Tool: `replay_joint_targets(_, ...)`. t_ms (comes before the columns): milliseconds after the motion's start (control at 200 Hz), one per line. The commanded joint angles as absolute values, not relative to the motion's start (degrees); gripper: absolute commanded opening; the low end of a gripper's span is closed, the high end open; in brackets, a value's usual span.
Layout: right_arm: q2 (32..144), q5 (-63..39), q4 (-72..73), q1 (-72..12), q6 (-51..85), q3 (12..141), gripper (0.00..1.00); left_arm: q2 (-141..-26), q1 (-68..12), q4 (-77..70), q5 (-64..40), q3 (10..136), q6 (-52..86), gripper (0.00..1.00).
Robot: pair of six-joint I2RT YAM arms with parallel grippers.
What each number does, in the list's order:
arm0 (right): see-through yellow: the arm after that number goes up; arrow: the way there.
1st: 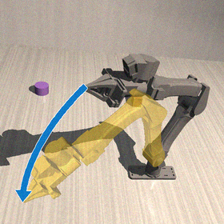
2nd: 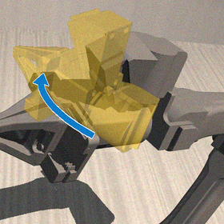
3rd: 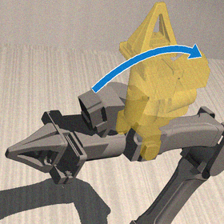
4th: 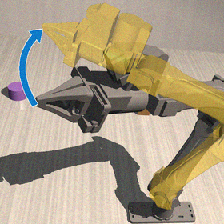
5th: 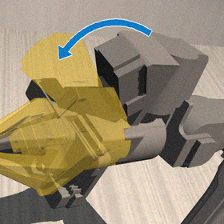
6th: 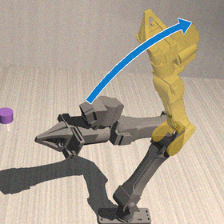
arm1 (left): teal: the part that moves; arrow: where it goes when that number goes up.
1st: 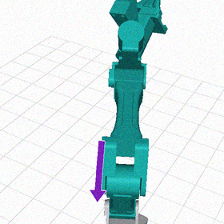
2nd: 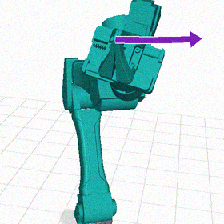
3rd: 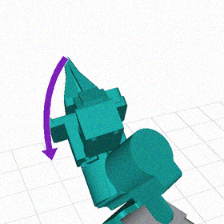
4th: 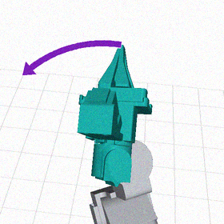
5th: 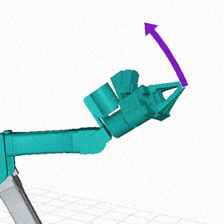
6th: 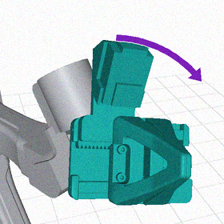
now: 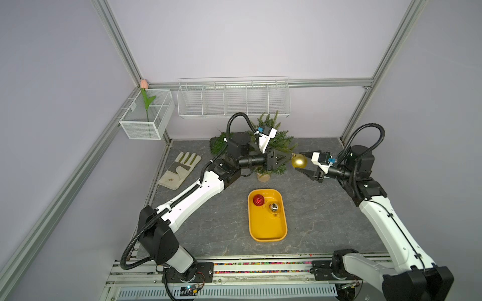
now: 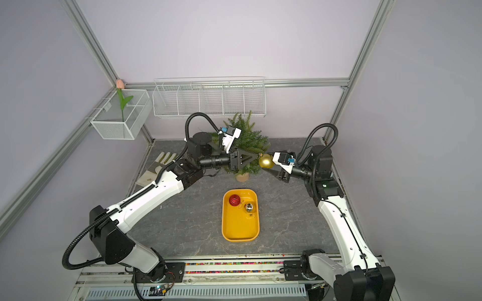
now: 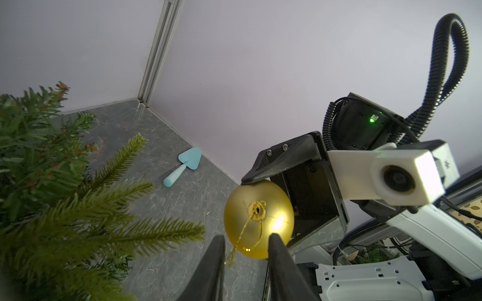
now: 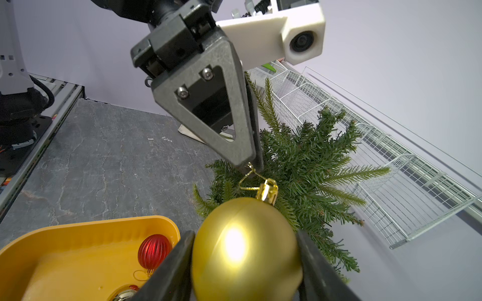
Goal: Decorate the small christmas tree with ornaments
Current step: Hang an ornament on the christmas tree.
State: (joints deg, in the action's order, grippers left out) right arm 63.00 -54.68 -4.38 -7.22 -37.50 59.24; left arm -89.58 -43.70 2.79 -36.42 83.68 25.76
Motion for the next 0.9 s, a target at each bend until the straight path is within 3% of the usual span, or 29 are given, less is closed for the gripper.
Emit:
replay_joint_targets(0,62.23,-54.32,-3.43,-7.47,-37.57,58.27,0.55,-90.54,-43.47,3.65,-36.55,84.22,25.22,0.3)
replay_joint_targets(355,62.75,-54.48,-3.72,-7.49,-37.71,58.28,0.54,-88.88,-43.32,2.12,-35.69,83.42,24.98,0.0)
replay_joint_targets(895,67.49,-53.26,-6.11,-7.56,-39.74,58.97,0.54,-91.17,-43.07,7.44,-33.14,86.01,23.17,0.0)
